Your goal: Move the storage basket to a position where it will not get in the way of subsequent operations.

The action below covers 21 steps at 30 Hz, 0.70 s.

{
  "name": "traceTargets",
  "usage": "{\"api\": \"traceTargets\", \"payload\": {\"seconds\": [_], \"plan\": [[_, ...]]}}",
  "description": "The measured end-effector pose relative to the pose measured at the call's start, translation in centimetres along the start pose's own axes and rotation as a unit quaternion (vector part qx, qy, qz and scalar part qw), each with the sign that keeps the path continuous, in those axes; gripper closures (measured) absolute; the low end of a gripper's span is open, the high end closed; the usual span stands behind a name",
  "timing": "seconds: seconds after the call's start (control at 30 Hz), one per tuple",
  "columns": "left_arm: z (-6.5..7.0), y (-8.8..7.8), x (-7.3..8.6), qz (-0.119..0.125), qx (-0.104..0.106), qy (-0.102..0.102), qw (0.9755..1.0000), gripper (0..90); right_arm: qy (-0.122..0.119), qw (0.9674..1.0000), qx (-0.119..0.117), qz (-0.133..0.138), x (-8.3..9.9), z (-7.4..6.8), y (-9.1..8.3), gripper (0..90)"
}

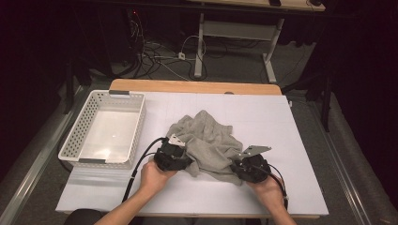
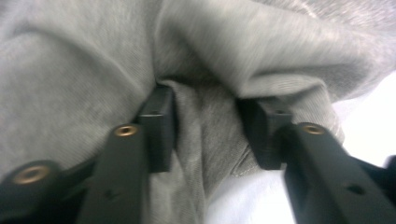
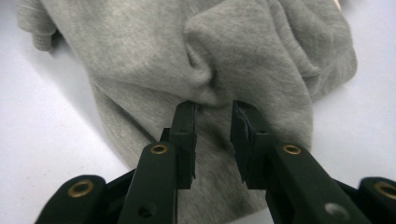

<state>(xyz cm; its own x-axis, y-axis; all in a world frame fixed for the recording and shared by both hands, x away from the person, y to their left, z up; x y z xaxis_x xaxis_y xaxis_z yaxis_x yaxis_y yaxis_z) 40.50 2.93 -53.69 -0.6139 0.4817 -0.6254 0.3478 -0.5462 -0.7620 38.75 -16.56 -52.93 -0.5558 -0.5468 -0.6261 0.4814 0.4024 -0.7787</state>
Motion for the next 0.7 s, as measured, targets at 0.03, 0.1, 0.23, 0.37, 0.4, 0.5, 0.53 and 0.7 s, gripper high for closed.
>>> {"api": "traceTargets", "payload": {"seconds": [0.03, 0.1, 0.23, 0.37, 0.4, 0.5, 0.53, 0.7], "plan": [[0.0, 0.3, 0.0, -0.006, 0.003, 0.002, 1.0000, 59.6, 0.000, 1.0000, 0.001, -0.001, 0.0, 0.1, 0.0, 71.5], [0.1, 0.5, 0.1, -0.016, 0.011, 0.006, 0.9998, 71.8, 0.001, 1.0000, 0.002, -0.002, 0.1, 0.3, 0.1, 71.5], [0.3, -0.3, 0.2, -0.017, 0.018, 0.015, 0.9996, 80.2, 0.000, 1.0000, 0.003, -0.005, 0.2, 0.4, 0.2, 71.4], [0.5, -2.5, 0.3, 0.000, 0.026, 0.018, 0.9995, 80.5, -0.002, 0.9999, 0.003, -0.011, 0.4, 0.4, 0.4, 70.9], [0.6, -3.1, 0.3, 0.005, 0.026, 0.019, 0.9995, 80.4, -0.001, 0.9999, 0.004, -0.012, 0.5, 0.4, 0.5, 70.8], [0.5, -5.1, 0.8, 0.018, 0.027, 0.019, 0.9993, 80.2, -0.003, 0.9999, 0.003, -0.014, 0.6, 0.4, 0.6, 70.6], [0.4, -5.8, 1.0, 0.022, 0.027, 0.016, 0.9993, 80.2, -0.002, 0.9999, 0.004, -0.016, 0.6, 0.4, 0.6, 70.5], [-0.3, -8.3, 2.2, 0.034, 0.022, 0.009, 0.9991, 80.2, 0.002, 0.9999, 0.004, -0.016, 0.7, 0.4, 0.7, 70.5]]}}
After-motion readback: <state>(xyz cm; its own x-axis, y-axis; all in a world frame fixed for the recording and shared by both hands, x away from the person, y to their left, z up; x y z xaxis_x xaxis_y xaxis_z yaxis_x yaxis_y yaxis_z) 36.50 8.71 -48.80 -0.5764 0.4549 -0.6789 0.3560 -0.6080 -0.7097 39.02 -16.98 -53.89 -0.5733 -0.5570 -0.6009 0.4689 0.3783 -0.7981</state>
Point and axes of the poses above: each handheld gripper's, and its own axes: y roughly forward along the jaws, x roughly out of its underside, z roughly to its right, the point moved 10 cm from there along y, roughly forward along the jaws
